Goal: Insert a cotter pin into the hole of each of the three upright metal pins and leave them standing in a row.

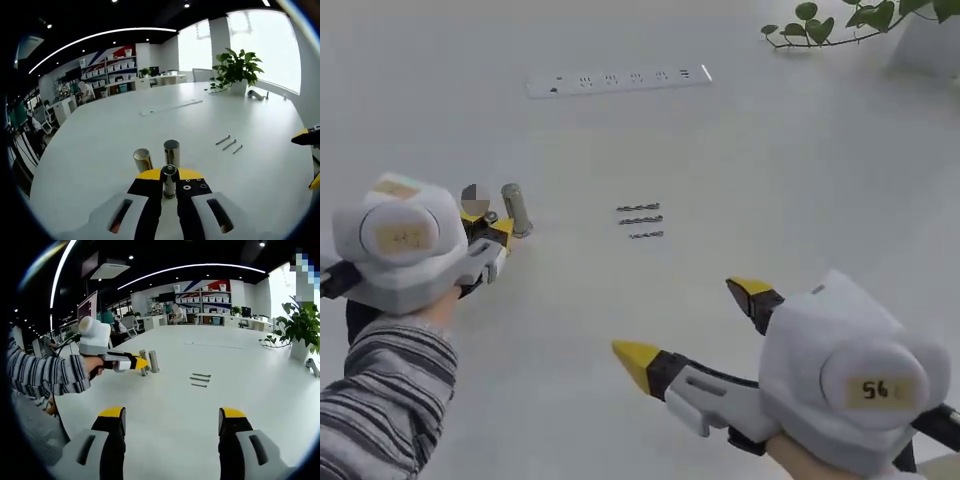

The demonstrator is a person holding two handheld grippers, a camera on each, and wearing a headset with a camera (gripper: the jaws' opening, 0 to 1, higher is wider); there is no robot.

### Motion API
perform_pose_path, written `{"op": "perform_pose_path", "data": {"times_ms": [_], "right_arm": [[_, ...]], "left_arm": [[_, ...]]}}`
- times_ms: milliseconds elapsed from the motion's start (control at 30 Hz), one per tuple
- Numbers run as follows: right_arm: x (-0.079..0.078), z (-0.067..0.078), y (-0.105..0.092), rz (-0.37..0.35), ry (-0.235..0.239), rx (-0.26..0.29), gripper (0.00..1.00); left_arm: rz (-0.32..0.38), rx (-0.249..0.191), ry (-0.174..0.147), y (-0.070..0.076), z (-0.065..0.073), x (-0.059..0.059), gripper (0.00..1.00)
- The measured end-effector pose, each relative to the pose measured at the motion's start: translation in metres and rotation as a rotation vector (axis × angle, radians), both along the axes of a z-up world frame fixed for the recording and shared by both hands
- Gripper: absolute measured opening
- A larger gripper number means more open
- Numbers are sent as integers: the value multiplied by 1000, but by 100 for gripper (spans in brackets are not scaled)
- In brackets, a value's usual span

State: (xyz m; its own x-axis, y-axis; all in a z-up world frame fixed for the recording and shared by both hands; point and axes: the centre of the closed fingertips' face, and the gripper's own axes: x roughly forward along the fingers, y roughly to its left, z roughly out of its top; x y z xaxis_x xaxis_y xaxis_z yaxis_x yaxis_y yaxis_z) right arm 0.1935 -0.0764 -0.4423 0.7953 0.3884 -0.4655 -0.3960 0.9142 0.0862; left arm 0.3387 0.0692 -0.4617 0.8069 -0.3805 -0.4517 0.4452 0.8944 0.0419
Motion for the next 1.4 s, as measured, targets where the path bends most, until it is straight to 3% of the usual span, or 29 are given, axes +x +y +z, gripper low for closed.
{"op": "perform_pose_path", "data": {"times_ms": [167, 233, 367, 533, 833, 1400], "right_arm": [[-1, -4, 2, 14, 15, -9, 74], [-1, -3, 2, 18, 14, -10, 74], [-2, -5, 4, 28, 26, -8, 74], [-4, -6, 5, 27, 38, 7, 74], [-4, -6, 7, 24, 50, 34, 73], [-3, -3, 8, 33, 28, 27, 73]], "left_arm": [[17, -15, 15, 2, 1, -5, 5], [24, -22, -6, 4, 5, -8, 5], [42, -44, 5, 6, 6, -15, 5], [59, -53, 14, 5, 8, -30, 5], [55, -25, 22, -8, 7, -53, 5], [86, -42, 44, -22, -5, -70, 5]]}}
